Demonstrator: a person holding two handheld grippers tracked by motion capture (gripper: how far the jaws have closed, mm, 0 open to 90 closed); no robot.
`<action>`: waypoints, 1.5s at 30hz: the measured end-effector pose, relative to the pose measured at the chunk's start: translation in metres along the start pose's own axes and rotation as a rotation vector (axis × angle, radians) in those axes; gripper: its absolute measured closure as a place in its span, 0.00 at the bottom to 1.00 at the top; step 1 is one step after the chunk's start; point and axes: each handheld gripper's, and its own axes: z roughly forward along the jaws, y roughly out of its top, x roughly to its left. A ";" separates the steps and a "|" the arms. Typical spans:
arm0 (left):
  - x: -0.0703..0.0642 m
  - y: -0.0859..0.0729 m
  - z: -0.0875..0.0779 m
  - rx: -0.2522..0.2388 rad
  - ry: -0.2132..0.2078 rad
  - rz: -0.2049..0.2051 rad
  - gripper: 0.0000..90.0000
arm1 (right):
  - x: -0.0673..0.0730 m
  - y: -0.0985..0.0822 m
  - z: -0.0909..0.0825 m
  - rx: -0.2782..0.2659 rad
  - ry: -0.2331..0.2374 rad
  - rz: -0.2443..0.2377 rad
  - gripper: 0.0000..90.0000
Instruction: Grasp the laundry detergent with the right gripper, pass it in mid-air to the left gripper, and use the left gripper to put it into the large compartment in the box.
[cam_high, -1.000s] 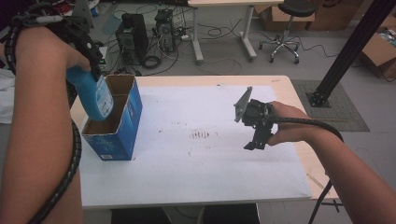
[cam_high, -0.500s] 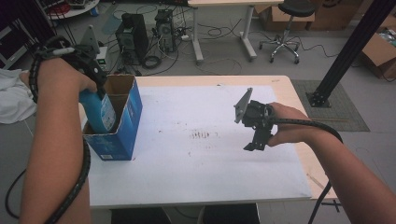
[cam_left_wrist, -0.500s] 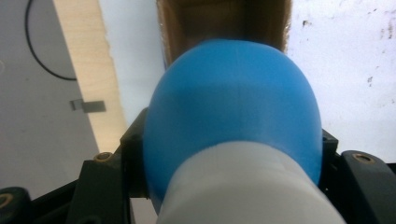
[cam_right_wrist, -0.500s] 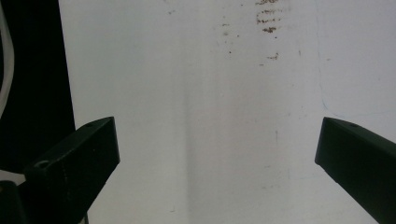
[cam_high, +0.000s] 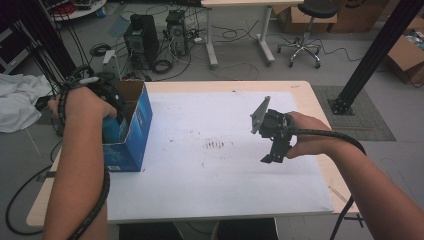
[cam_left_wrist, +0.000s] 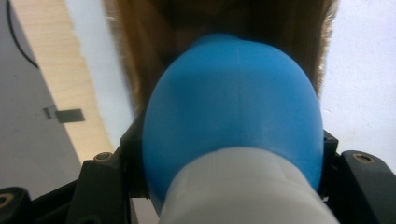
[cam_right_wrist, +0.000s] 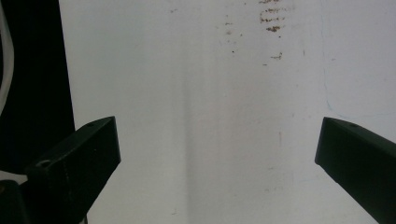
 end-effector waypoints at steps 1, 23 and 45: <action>0.000 0.001 0.004 0.003 -0.007 0.000 0.43 | 0.000 0.000 0.000 -0.001 0.000 0.000 0.00; 0.009 0.010 0.046 -0.016 -0.034 0.004 0.43 | 0.000 -0.008 0.000 -0.015 0.000 0.015 0.00; 0.010 0.007 0.047 -0.030 -0.043 -0.029 0.42 | 0.002 -0.009 -0.003 -0.026 -0.008 0.022 0.00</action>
